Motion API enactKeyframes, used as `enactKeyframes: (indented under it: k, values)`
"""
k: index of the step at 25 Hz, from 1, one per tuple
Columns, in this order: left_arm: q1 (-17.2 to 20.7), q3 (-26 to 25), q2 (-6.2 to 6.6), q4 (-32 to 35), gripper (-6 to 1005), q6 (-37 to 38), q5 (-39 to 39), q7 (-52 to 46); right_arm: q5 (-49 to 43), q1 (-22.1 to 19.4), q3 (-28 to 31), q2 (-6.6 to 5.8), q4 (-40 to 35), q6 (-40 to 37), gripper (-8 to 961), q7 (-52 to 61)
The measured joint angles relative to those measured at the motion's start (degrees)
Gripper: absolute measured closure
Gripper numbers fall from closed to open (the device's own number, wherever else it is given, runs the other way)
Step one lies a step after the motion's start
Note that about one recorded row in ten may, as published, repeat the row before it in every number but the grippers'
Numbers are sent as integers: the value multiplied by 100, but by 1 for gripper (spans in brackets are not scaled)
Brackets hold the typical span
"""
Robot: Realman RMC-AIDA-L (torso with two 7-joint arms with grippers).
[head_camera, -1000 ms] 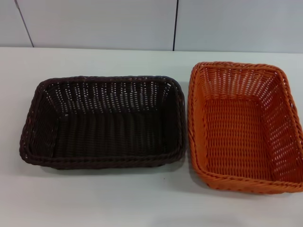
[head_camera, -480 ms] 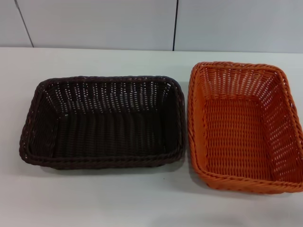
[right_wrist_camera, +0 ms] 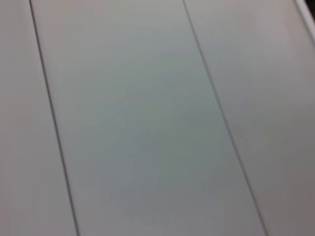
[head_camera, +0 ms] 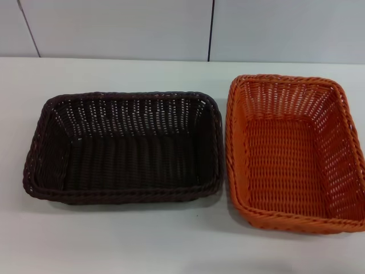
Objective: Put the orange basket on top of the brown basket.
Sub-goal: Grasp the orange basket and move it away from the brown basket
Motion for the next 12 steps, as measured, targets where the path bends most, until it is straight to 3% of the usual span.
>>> enactKeyframes:
  k: [2,3,9,12]
  values:
    - [-2,2,-1,3,347,33,0,25,-232,-10,-10,-274,769,-74,181,-694]
    - [-2,2,-1,3,347,33,0,25,-232,-10,-10,-274,769,-74,181,-694]
    - [23,1,-4,22,346,46,-2,63,-606,7,469,-545,2458,-229,182,-2968]
    - [35,1,-5,25,348,50,-3,64,-680,-45,662,-608,2736,-203,182,-3161]
